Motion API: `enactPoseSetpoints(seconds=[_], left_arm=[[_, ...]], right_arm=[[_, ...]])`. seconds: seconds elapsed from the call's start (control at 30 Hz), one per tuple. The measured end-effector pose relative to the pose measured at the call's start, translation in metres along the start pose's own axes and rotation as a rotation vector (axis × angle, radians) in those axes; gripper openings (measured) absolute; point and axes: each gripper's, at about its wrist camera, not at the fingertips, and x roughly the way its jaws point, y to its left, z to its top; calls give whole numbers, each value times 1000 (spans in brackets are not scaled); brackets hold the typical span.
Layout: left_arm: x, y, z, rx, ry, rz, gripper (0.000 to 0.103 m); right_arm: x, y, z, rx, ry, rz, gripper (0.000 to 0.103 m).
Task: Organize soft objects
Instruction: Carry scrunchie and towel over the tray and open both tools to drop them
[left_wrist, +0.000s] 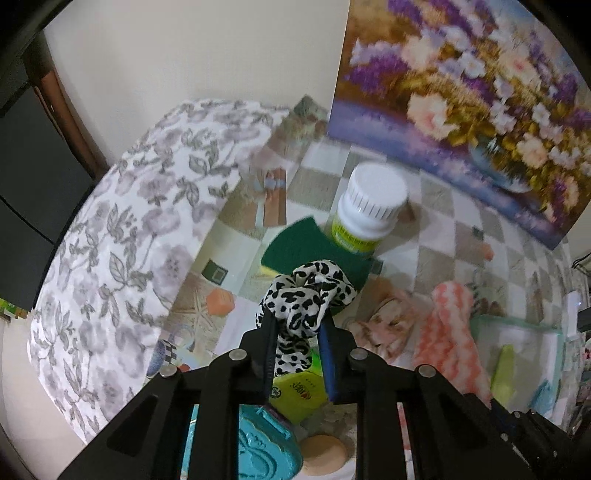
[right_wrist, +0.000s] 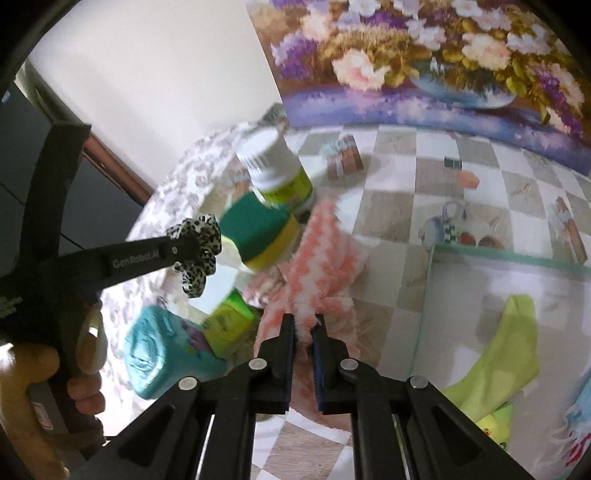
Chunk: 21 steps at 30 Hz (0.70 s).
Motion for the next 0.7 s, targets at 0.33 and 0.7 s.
enactPoseSetpoints(seconds=[0.33,0.7], left_arm=[[-58,2,8,-8,-127,-56,22],[-88,-7,5,5,-179,-93,22]], right_arm=[[-71,6,21,10,-182,21,9],[-127,-23,30,89,-293,-24,9]])
